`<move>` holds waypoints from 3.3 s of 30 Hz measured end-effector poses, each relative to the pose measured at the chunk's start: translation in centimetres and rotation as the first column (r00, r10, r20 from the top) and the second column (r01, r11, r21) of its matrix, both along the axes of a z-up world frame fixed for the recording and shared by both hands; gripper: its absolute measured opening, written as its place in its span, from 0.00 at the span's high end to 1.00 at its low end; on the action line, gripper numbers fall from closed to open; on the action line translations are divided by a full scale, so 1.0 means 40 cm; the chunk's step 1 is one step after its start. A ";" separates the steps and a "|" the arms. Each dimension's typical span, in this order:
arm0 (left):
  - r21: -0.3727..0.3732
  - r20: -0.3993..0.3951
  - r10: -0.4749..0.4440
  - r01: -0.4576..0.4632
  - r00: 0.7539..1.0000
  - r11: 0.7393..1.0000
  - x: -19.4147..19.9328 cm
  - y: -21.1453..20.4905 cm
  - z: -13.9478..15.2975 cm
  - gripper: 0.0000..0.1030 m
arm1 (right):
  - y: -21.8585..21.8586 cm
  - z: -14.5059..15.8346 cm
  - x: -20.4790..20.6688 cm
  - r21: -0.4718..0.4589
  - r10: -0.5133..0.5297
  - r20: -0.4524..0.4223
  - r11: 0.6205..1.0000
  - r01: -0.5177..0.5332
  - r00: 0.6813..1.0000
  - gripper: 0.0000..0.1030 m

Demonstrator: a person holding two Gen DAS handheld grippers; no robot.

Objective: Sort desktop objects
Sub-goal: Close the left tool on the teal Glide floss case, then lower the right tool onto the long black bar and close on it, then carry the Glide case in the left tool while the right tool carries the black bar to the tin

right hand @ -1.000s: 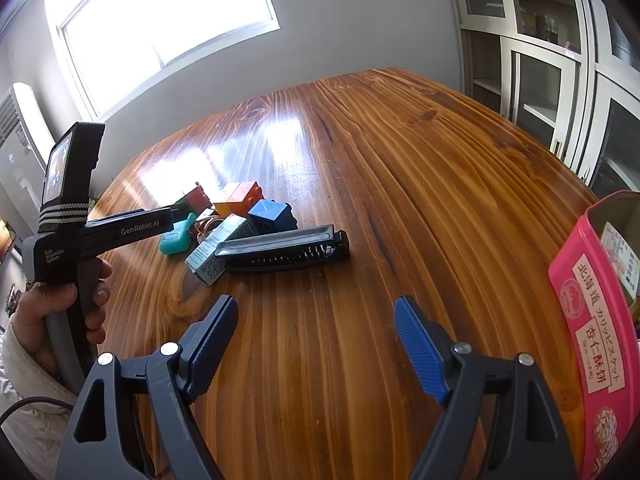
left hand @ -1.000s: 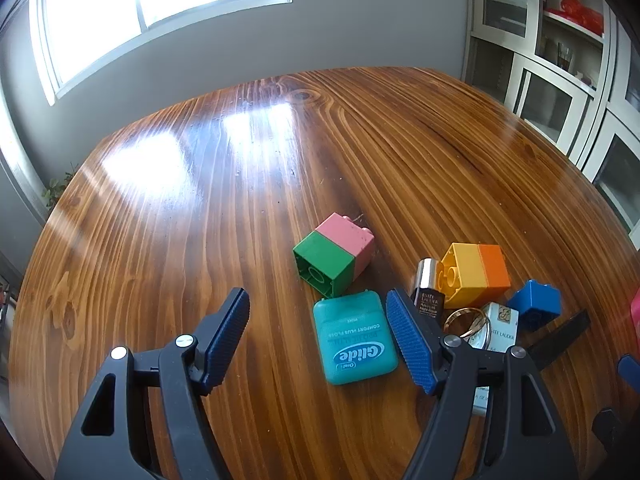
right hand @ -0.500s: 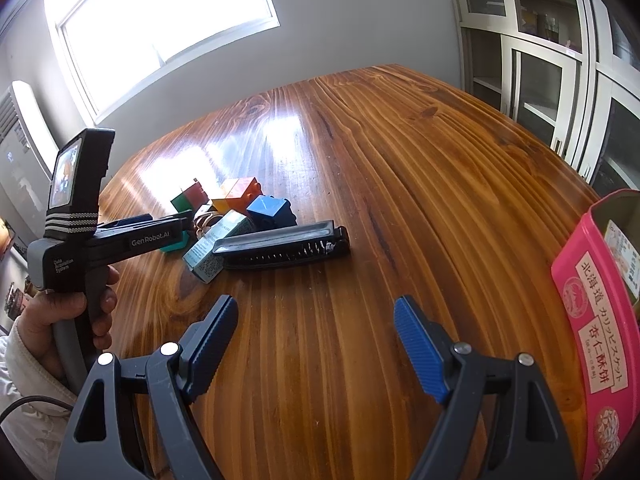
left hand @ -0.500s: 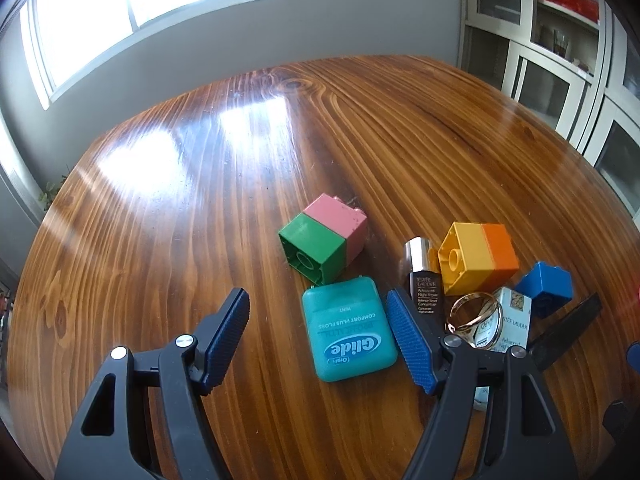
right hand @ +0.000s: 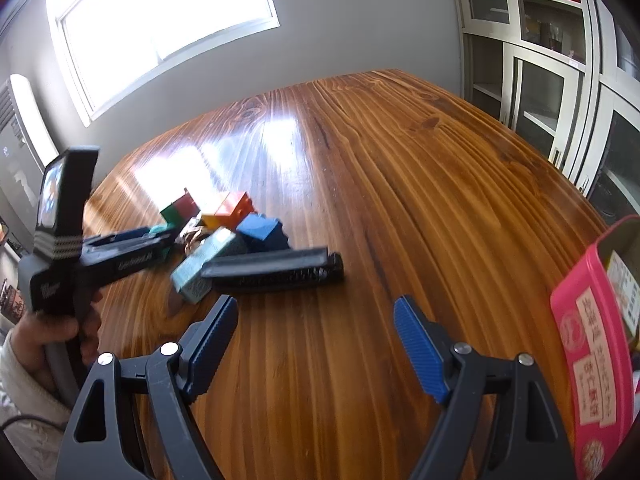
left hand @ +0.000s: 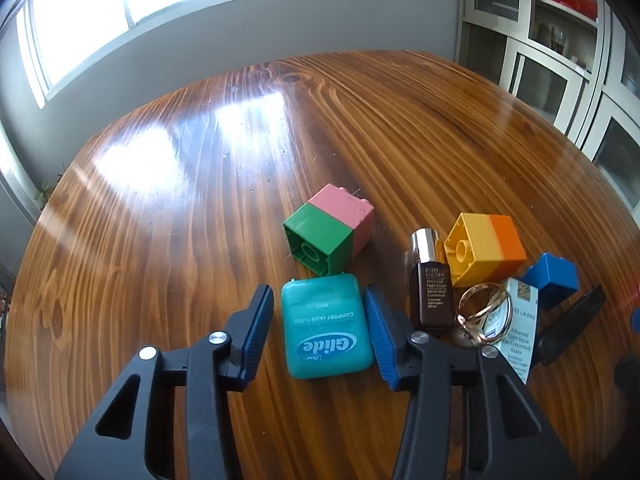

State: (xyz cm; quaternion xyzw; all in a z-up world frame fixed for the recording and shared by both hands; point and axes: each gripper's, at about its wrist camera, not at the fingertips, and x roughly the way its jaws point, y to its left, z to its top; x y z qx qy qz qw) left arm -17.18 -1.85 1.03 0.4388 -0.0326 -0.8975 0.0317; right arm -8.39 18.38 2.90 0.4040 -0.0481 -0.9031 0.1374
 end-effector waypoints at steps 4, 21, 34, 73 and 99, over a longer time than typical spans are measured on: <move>-0.001 0.000 -0.008 0.008 1.000 1.000 0.007 -0.005 -0.001 0.58 | -0.007 0.004 -0.040 -0.012 0.017 0.001 1.000 -0.017 1.000 0.19; -0.006 0.001 -0.007 0.007 1.000 1.000 0.040 -0.003 0.001 0.58 | -0.068 -0.024 -0.067 -0.048 0.236 0.057 0.971 -0.233 0.970 0.19; -0.016 0.005 -0.021 0.021 1.000 1.000 0.076 -0.009 0.005 0.58 | -0.153 -0.013 0.034 0.049 0.399 0.040 0.915 -0.401 0.916 0.19; -0.002 -0.128 -0.131 0.131 0.983 0.991 0.182 0.097 0.136 0.58 | -0.036 0.027 0.179 -0.074 0.231 -0.036 0.970 -0.233 0.972 0.83; 0.019 -0.169 -0.319 0.327 0.933 0.945 0.241 0.382 0.197 0.58 | 0.287 0.134 0.258 -0.135 -0.131 -0.157 0.985 0.110 0.979 0.83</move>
